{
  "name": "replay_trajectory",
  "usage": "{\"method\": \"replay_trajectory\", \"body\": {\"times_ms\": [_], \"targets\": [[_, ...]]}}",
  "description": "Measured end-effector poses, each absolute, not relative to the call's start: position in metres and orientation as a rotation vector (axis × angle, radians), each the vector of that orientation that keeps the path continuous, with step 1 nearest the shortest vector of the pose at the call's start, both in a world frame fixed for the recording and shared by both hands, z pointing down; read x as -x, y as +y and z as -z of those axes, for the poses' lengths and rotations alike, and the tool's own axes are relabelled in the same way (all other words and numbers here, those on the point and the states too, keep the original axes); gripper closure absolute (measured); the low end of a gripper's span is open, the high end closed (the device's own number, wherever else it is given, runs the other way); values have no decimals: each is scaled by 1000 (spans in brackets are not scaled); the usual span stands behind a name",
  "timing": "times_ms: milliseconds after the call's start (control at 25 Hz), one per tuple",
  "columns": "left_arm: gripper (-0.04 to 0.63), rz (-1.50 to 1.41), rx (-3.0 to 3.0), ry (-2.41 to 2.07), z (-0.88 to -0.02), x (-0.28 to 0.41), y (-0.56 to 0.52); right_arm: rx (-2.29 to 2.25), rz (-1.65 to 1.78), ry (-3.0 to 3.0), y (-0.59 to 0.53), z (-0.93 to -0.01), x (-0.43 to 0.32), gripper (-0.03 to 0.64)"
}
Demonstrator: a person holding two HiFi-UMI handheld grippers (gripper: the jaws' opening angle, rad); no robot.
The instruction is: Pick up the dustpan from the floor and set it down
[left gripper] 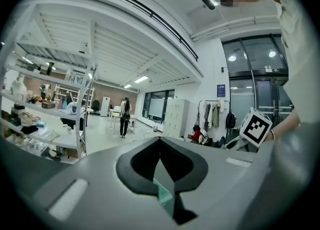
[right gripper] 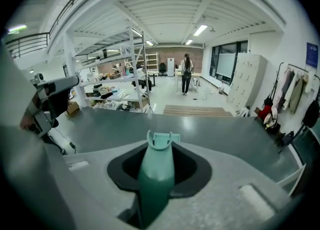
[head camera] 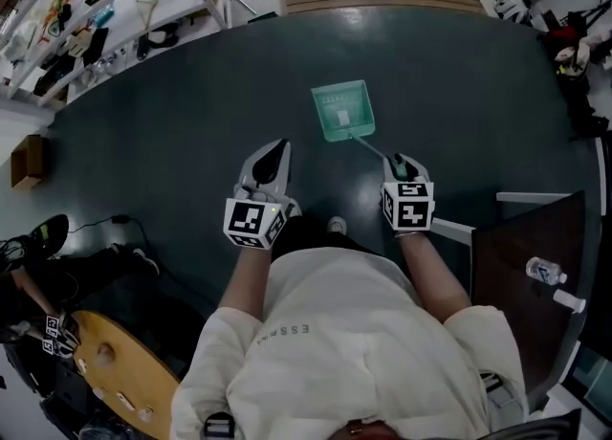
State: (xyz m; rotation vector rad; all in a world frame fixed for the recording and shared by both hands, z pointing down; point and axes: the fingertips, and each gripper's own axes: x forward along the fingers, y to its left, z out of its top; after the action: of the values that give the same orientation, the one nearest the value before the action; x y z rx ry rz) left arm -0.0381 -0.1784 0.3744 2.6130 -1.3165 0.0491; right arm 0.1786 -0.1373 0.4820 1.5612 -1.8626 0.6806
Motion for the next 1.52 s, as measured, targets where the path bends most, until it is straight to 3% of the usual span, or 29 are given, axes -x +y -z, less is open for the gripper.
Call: {"method": "replay_trajectory", "body": {"times_ms": [880, 1520], "targets": [[581, -55, -2510, -1390, -397, 43, -143, -1488, -676, -1931, -130, -496, -166, 546], [580, -131, -2464, -1383, -461, 76, -221, -1381, -831, -1752, -200, -619, -124, 546]]}}
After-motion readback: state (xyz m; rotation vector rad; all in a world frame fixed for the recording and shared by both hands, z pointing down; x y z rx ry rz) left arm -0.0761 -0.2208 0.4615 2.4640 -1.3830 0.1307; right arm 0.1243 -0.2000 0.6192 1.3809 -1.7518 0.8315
